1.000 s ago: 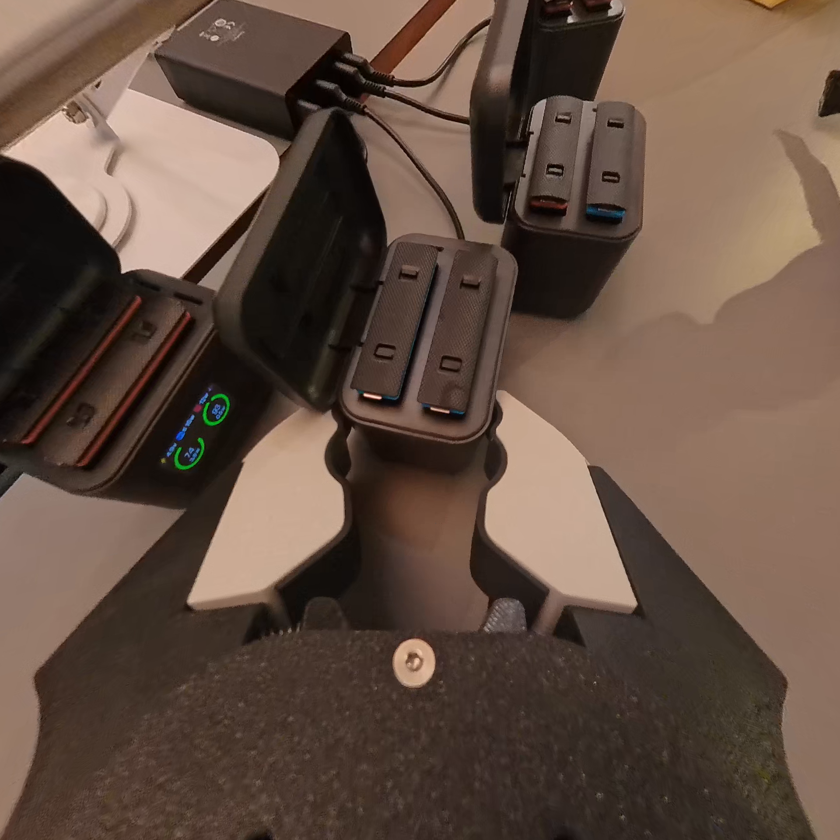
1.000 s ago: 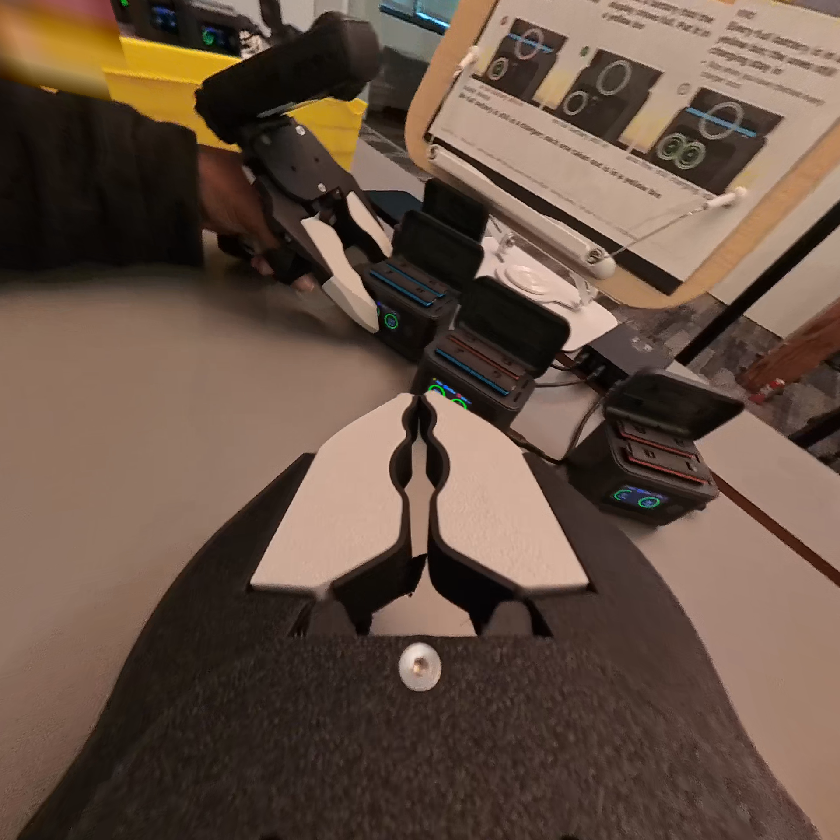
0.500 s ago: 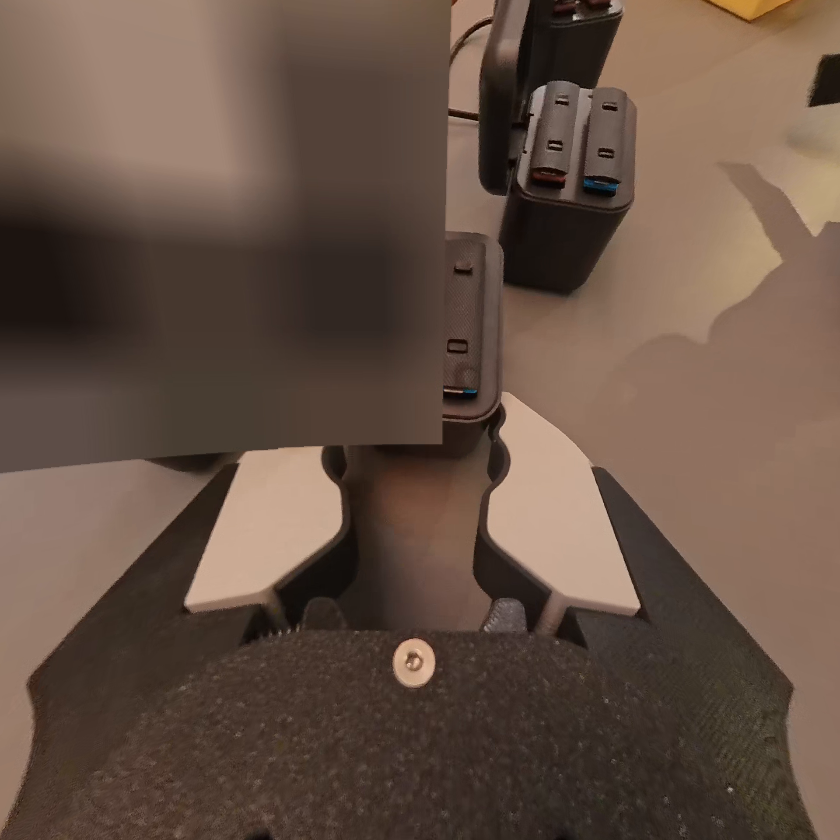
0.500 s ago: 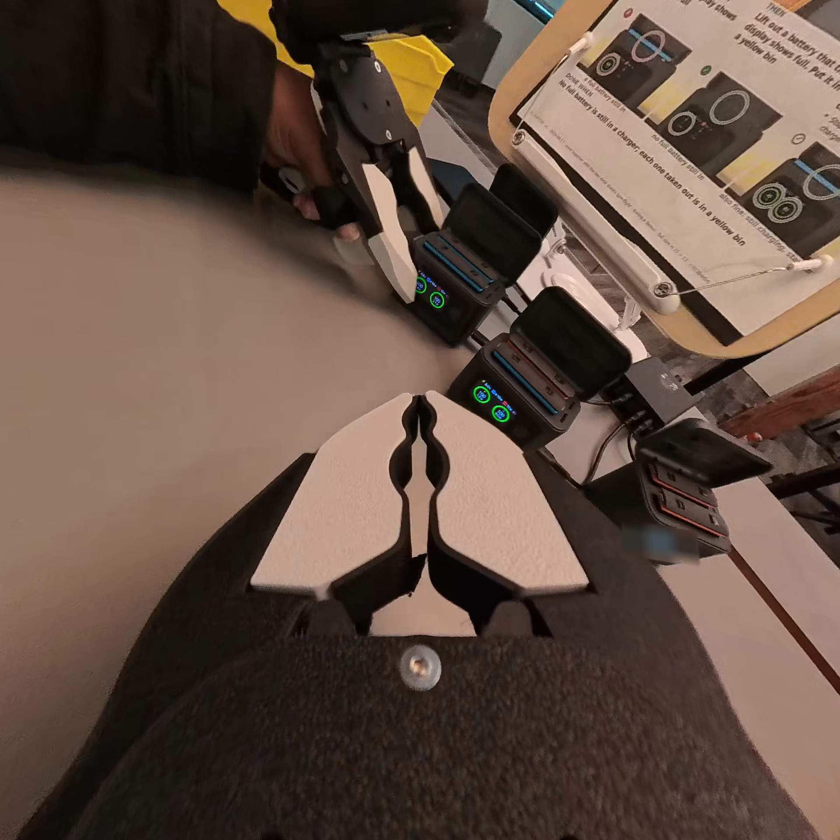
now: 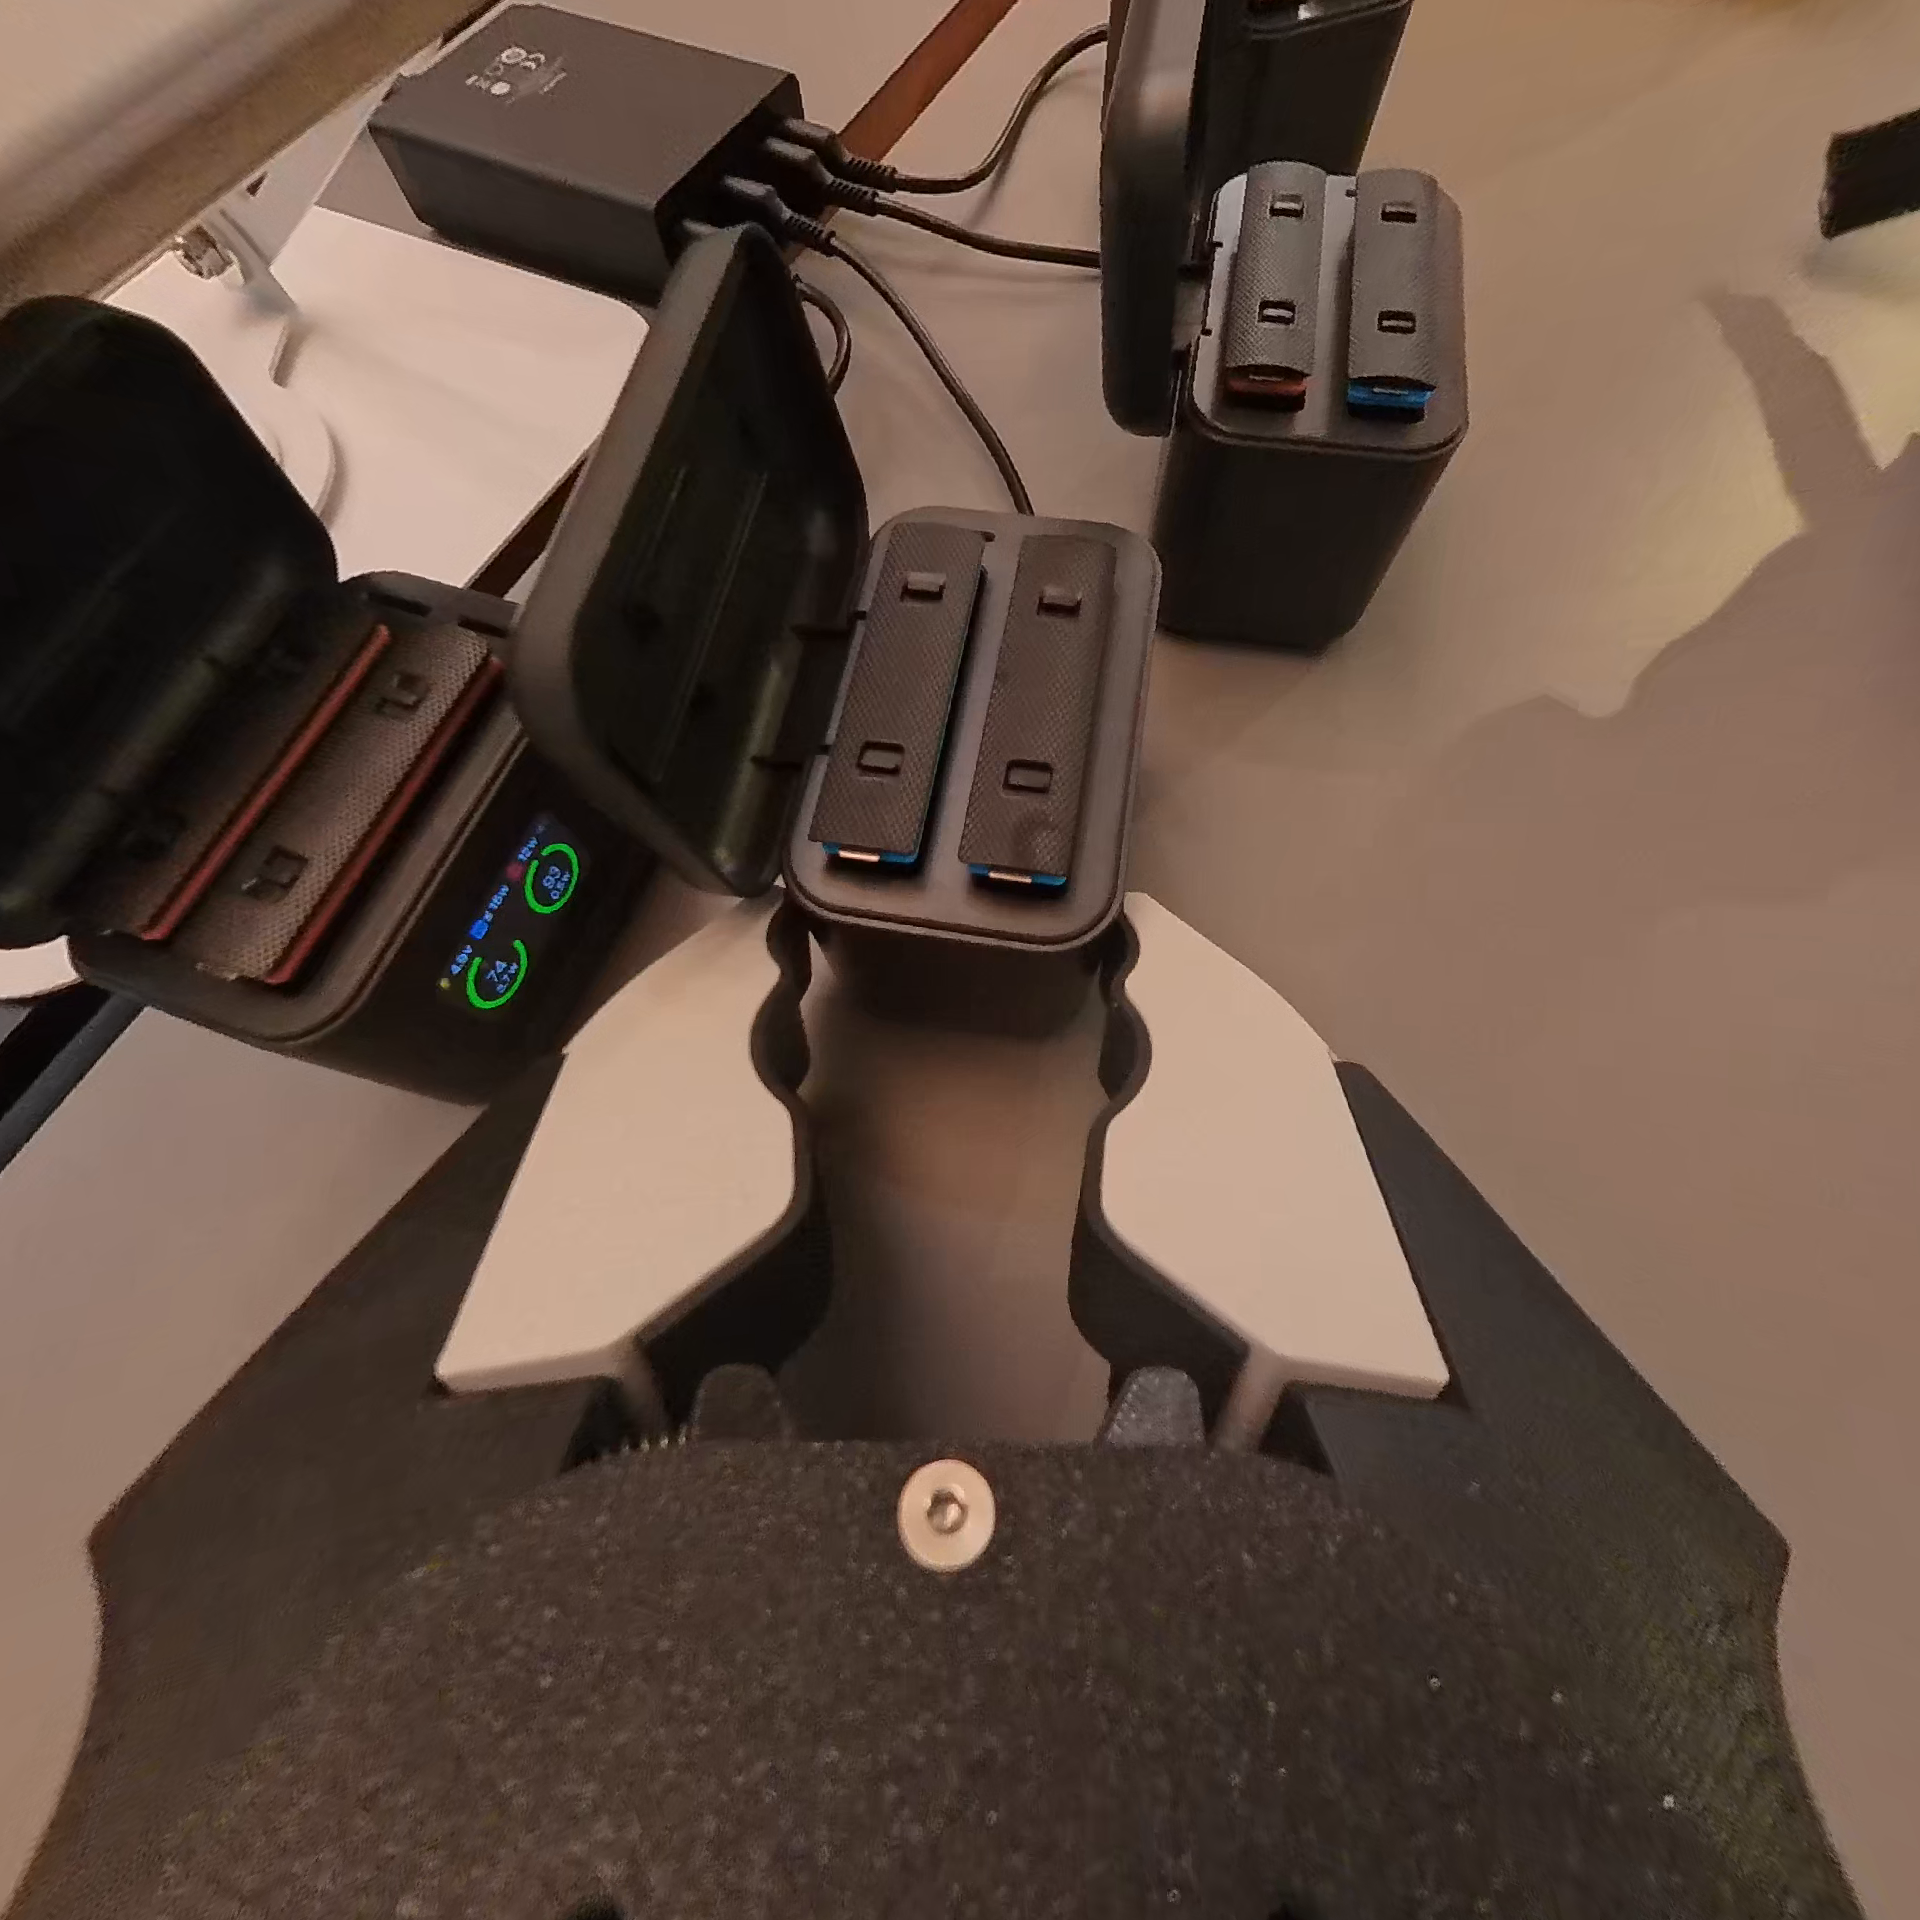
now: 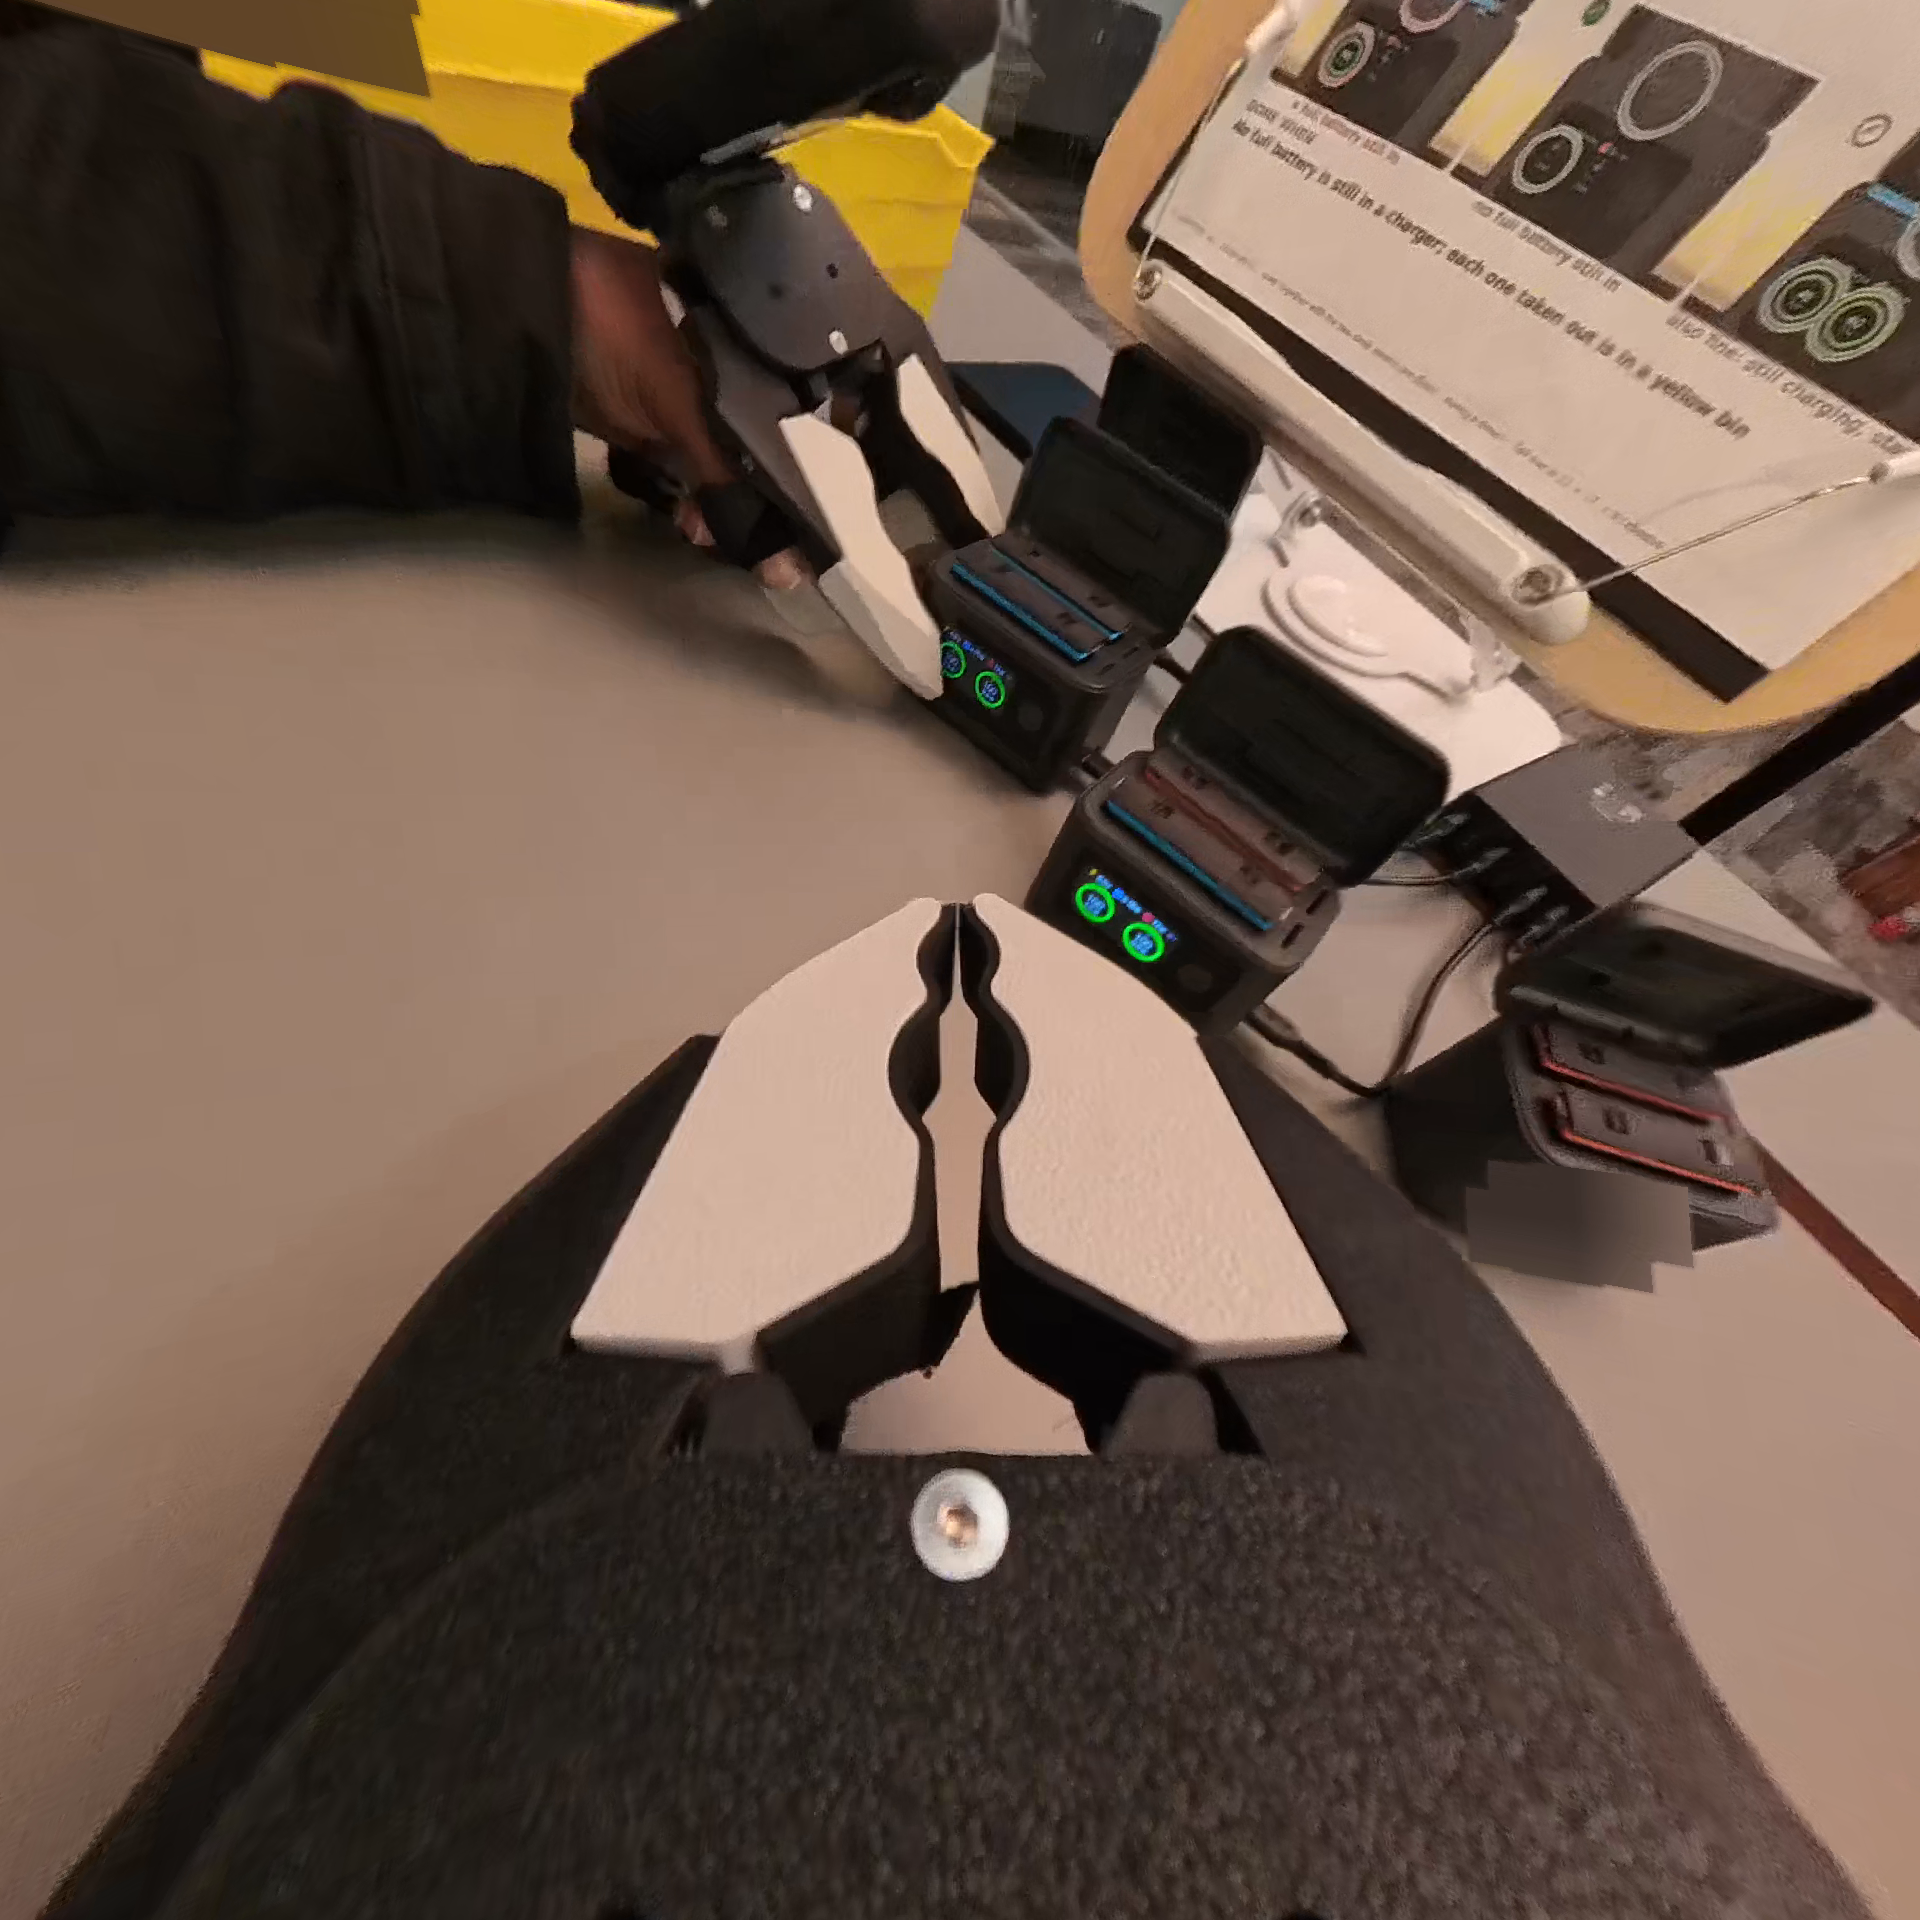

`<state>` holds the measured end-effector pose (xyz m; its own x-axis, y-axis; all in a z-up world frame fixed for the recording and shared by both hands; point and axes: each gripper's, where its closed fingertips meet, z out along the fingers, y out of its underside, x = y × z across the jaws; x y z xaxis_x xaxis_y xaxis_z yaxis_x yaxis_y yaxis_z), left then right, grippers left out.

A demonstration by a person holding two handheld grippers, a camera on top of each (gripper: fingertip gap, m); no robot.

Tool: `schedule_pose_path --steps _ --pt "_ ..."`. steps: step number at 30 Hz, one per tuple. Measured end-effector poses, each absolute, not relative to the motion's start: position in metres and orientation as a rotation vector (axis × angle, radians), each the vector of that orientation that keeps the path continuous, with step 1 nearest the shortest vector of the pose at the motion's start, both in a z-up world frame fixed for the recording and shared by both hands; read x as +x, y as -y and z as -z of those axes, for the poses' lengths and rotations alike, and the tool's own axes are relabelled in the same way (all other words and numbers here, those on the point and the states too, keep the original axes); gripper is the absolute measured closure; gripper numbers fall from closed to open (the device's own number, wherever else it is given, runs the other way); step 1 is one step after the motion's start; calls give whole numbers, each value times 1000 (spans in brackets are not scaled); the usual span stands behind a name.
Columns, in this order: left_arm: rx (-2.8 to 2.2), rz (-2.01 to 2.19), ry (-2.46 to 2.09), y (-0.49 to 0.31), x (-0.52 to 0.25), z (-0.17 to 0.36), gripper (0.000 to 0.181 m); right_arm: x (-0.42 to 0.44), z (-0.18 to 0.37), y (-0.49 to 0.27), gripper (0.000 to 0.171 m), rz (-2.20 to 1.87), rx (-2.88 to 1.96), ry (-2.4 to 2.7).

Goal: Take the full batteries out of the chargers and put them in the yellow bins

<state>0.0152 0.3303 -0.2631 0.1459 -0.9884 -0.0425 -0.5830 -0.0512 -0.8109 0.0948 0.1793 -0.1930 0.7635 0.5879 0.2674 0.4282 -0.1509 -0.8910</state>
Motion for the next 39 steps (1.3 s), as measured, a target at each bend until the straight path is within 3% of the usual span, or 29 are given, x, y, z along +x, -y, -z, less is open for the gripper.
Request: schedule_pose_path --steps 4,8,20,39 --pt "-1708 747 -1528 -330 15 263 127 91 170 -199 160 -226 -1826 897" --pt "-1698 753 -1539 -331 16 263 127 64 154 -235 160 -190 -1834 1176" --pt "-1697 755 -1542 -331 16 263 127 27 213 -313 153 31 -1926 1918" --pt "-1699 762 -1542 -330 15 262 127 24 228 -320 157 -17 -2046 2090"
